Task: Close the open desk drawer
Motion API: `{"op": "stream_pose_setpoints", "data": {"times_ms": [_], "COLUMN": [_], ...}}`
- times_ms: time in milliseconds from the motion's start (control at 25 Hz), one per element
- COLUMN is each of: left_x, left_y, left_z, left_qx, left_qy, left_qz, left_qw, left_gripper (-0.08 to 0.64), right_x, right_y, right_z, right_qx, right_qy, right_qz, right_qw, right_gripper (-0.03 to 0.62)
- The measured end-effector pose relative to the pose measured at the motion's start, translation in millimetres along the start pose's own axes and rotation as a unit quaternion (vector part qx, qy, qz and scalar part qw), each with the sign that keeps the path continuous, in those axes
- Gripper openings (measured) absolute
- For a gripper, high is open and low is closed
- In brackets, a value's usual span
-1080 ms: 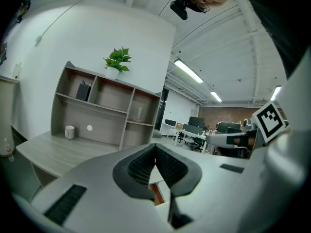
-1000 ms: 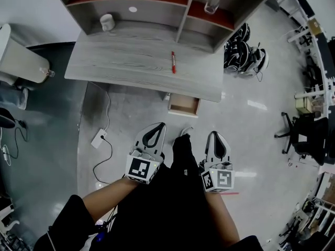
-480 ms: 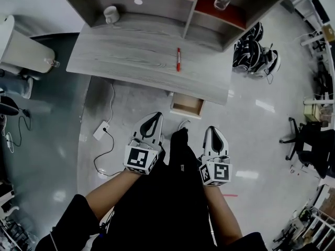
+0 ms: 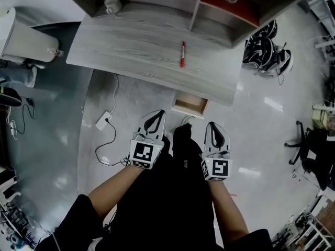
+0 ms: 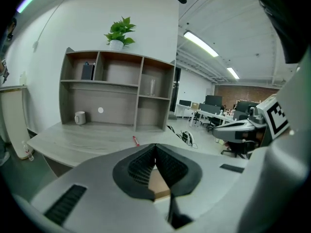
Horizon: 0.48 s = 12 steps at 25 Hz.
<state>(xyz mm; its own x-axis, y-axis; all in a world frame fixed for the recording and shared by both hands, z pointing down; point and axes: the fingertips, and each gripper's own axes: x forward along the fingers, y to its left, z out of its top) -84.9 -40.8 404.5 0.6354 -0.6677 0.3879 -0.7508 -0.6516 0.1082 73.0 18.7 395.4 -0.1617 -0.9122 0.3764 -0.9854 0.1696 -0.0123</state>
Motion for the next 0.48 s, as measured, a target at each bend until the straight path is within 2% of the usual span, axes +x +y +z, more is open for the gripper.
{"op": "stream_pose_setpoints", "data": {"times_ms": [160,320,480], "left_x": [11,15,21], "left_y": [0,-7,0], "left_z": [-25,-56,-84], "left_qx": [0.004,0.003,-0.001], "left_qy": [0.019,0.042,0.05], "left_qz": [-0.003,-0.019,-0.015], "left_qw": [0.9998,0.9989,0.9986], "left_gripper": [0.014,0.015,0.015], "right_x": [12,14,22], "right_y": [-7,-18,-20], "right_z": [-27,-60,-89], "right_qx": [-0.03,-0.022,-0.021], "right_qy": [0.015,0.038,0.049], "right_qz": [0.011,0.004,0.003], "right_qw": [0.999,0.999,0.999], "right_gripper": [0.02,0.02,0.02]}}
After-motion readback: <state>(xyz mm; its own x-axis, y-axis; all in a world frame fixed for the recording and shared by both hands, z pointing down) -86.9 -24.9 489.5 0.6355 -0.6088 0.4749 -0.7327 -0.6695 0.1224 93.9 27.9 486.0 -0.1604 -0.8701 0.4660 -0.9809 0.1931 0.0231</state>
